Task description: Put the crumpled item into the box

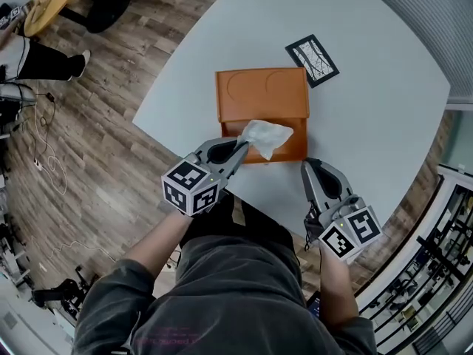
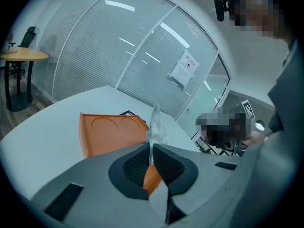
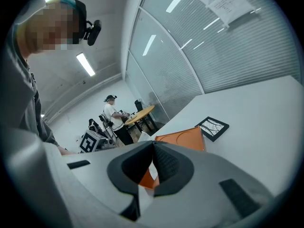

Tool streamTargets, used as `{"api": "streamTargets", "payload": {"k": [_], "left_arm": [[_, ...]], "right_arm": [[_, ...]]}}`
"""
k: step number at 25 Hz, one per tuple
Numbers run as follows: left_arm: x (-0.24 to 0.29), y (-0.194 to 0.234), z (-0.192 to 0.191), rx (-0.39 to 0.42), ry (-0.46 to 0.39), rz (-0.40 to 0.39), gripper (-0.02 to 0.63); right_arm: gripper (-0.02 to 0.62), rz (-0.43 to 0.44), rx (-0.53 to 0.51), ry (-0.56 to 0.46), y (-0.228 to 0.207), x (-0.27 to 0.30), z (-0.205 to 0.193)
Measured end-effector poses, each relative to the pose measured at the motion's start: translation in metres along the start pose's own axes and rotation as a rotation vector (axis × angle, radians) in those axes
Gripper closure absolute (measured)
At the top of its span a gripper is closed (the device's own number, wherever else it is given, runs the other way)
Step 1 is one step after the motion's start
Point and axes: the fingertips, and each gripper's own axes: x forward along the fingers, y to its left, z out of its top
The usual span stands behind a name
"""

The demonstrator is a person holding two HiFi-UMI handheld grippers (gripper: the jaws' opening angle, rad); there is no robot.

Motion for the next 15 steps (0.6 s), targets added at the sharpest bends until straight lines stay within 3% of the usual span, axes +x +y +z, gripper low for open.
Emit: {"api": "streamTargets", "payload": {"k": [9,15], "left_arm": [[0.022,0.007,-0.015,0.128,0.116,-0.015,0.571],[0.034,0.011,-0.023,0.292,0.215,-0.013,0.570]], "right_arm": [[0.591,-0.041,0.039,0.002,-0.011,0.003,-0.010],[0.591,-0.064,0.062,0.002,-0.018,0.005,-0.014]]}}
